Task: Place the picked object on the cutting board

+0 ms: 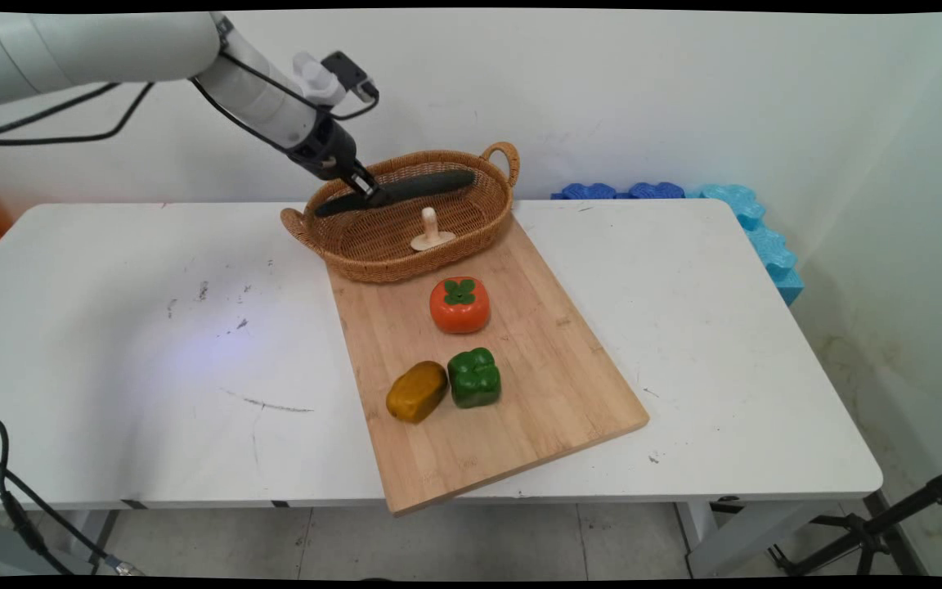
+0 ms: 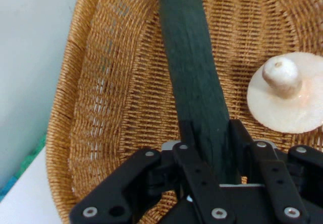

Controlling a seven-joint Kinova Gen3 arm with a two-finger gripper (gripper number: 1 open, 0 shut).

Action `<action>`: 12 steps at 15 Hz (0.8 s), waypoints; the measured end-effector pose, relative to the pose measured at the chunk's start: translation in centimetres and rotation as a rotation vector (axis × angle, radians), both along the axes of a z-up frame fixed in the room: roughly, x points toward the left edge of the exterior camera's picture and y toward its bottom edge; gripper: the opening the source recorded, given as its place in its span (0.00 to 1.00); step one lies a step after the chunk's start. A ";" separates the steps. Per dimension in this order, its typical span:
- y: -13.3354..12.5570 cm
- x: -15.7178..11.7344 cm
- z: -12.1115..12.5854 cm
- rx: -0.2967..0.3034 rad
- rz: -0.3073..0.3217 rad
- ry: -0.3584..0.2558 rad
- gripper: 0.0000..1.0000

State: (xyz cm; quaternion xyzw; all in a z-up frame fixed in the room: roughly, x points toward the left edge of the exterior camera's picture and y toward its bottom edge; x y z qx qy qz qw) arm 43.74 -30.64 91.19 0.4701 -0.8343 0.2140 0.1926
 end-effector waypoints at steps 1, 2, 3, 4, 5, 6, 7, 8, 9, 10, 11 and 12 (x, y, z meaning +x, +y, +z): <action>0.4 0.0 0.7 -0.007 -0.002 0.003 0.00; 0.9 0.0 1.4 -0.012 -0.005 0.006 0.00; 1.4 0.0 2.0 -0.016 -0.010 0.008 0.00; 2.0 -0.1 2.7 -0.019 -0.015 0.011 0.00; 2.6 -0.1 3.2 -0.022 -0.019 0.013 0.00; 3.0 -0.1 3.6 -0.023 -0.024 0.015 0.00; 3.6 -0.2 4.1 -0.024 -0.032 0.017 0.00; 4.3 -0.2 4.7 -0.025 -0.042 0.021 0.00; 5.1 -0.4 5.3 -0.024 -0.055 0.024 0.00; 6.0 -0.5 5.7 -0.023 -0.070 0.028 0.00; 6.7 -0.7 6.0 -0.022 -0.083 0.032 0.00; 7.5 -0.9 6.3 -0.019 -0.100 0.036 0.00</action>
